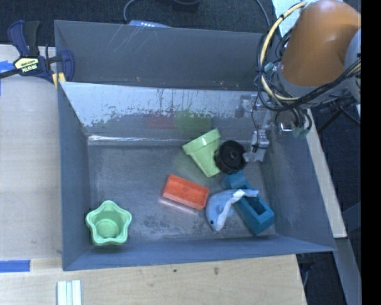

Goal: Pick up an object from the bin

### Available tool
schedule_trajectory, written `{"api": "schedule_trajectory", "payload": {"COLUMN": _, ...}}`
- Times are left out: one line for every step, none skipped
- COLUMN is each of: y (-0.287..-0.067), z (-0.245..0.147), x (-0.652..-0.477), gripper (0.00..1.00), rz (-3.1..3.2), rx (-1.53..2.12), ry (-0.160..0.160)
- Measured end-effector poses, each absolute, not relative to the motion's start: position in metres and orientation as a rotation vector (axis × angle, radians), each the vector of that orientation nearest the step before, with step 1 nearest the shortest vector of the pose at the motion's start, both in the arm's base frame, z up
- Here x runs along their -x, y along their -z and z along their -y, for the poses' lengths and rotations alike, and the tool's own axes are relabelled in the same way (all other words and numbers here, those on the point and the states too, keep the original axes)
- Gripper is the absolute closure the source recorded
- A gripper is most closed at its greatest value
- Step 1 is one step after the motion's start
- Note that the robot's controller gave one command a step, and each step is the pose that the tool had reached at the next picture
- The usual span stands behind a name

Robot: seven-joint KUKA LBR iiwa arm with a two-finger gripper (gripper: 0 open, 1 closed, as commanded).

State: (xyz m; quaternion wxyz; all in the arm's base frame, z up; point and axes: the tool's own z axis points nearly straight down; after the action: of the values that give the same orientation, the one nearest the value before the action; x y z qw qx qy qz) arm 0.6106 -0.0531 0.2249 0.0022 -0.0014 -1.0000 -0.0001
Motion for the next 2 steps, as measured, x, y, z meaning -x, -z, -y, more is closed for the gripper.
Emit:
{"api": "schedule_trajectory", "payload": {"y": -0.23, "z": 0.053, "x": -0.612, "gripper": 0.0, "rz": 3.146, "rx": 0.003, "ry": -0.001}}
{"api": "schedule_trajectory", "payload": {"y": -0.179, "z": 0.017, "x": -0.62, "gripper": 0.0, "rz": 3.149, "rx": 0.032, "ry": -0.001}}
